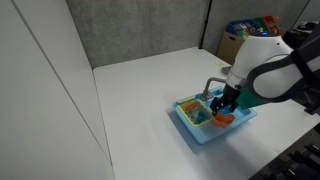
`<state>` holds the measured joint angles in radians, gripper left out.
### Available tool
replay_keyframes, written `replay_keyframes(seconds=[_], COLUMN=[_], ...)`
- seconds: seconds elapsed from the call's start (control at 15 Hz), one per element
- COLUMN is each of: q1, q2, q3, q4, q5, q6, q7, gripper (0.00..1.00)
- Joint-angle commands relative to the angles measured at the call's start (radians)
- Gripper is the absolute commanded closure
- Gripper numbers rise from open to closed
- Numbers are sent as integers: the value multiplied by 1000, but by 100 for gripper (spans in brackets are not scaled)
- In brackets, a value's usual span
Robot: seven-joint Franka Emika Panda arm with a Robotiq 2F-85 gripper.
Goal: Remove the orange cup from the sink and put it on the tray
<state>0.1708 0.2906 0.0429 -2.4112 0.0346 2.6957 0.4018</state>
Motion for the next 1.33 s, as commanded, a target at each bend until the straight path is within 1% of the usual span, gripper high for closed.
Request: replay_keyframes(seconds=[0.0,0.47,0.73,0.93,1.0,1.07,1.13,1.2,1.27], q1=[33,57,57,57,57,56,56,56,52], q2=[31,97,140,172,181,189,197,200,202], q3=[-13,-10,-6,-5,-6,-5,-5,-7,-3], q4=[20,41,68,92,100,107,113,117,120], q5=[-20,-1,10,14,14,16,17,17,21], q6=[31,140,168,165,161,159,158,157,155], q7=[29,-6,-24,-30,-32,-35,-36,-38,-42], gripper=[0,0,0,0,2,16,27,29,35])
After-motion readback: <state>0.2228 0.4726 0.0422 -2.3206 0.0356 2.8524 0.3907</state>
